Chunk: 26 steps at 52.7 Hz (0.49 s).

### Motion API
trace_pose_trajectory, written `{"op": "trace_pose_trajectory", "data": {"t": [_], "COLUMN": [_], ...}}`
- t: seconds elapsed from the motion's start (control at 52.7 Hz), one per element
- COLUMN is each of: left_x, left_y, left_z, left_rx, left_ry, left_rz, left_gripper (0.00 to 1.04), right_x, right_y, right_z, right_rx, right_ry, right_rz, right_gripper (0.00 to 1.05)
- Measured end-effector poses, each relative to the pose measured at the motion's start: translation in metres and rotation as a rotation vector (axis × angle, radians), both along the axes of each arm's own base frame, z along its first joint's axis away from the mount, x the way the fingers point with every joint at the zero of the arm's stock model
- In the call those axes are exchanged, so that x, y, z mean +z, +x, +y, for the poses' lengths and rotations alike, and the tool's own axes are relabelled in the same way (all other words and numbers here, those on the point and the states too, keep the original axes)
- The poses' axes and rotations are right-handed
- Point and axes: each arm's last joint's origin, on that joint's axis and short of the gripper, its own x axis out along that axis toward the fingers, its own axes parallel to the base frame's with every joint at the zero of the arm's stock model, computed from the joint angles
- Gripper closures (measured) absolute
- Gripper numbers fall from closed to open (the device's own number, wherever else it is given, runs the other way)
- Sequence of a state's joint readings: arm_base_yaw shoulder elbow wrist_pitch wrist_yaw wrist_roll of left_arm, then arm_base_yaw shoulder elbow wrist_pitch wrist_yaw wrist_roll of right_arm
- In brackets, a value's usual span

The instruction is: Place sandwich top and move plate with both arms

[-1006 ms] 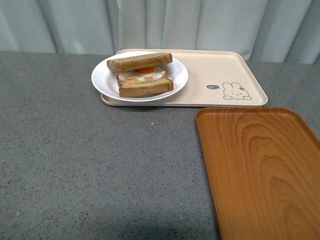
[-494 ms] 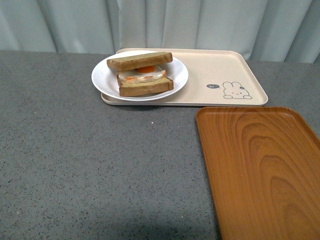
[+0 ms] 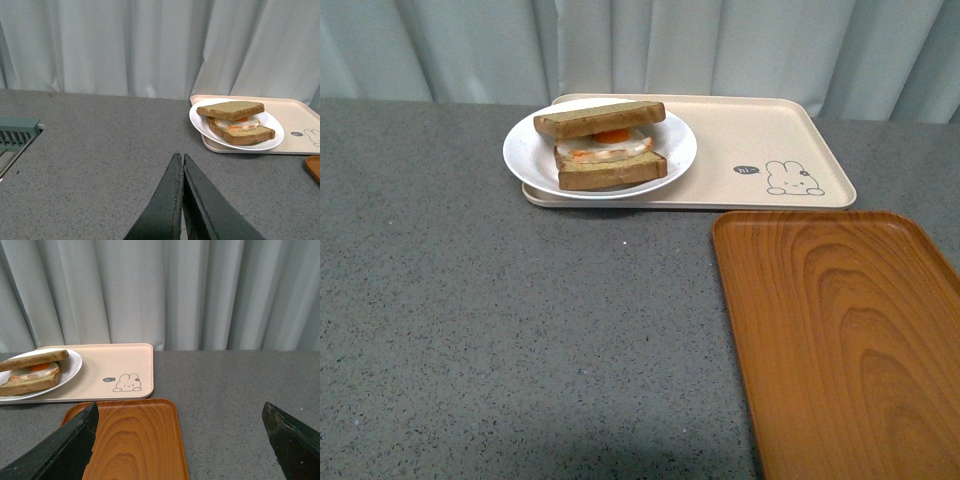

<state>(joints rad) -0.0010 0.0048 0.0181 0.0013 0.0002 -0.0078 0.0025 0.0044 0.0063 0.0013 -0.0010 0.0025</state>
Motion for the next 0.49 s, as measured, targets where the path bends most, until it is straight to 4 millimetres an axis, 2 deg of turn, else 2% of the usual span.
{"op": "trace_pose_trajectory", "data": {"t": [0.285,0.494], "left_x": [-0.0001,-0.0001], "left_y": [0.0000,0.0000], "left_z": [0.0000,0.0000], "left_rx": [0.000,0.000], "left_ry": [-0.001,0.000], "left_rz": [0.001,0.001], "left_gripper": [1.00,0.57], "right_x": [0.0000,0.0000], "right_y": [0.0000,0.0000], "right_z": [0.0000,0.0000], "right_rx": [0.000,0.000], "right_ry": [0.000,0.000], "right_rz": [0.000,0.000], "right_gripper": [0.09,0.09]}}
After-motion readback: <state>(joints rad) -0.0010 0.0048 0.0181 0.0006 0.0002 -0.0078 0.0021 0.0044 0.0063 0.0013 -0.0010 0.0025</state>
